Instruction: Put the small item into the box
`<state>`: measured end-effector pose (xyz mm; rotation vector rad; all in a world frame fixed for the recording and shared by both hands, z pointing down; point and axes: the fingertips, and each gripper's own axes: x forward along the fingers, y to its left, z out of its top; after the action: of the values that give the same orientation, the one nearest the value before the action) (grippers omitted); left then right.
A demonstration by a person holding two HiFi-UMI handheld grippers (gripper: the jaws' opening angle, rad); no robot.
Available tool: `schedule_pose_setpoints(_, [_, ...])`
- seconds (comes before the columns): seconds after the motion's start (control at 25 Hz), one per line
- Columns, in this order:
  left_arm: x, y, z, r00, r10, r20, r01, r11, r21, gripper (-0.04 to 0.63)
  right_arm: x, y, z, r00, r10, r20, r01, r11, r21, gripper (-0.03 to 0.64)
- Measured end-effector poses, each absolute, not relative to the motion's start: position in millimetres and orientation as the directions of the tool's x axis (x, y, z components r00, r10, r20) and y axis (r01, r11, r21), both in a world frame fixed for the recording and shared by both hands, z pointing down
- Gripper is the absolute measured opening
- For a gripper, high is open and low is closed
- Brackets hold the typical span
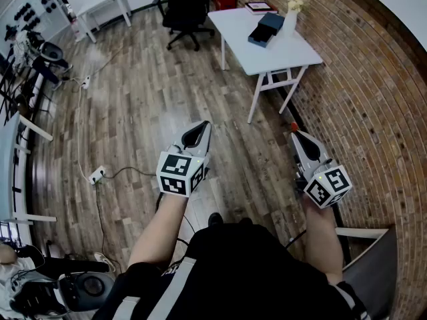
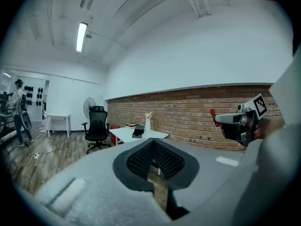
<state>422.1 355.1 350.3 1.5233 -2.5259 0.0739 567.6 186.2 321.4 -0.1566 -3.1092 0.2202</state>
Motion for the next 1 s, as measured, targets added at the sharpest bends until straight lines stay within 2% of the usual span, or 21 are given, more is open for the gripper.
schedule_pose_setpoints(1.0, [392,429,371,-0.421,-0.884,0.204,-0.889,0.447,0.101,0.006,536,254,332,-0.995,0.097,0.0,0.096,0.979,-0.178,0.012])
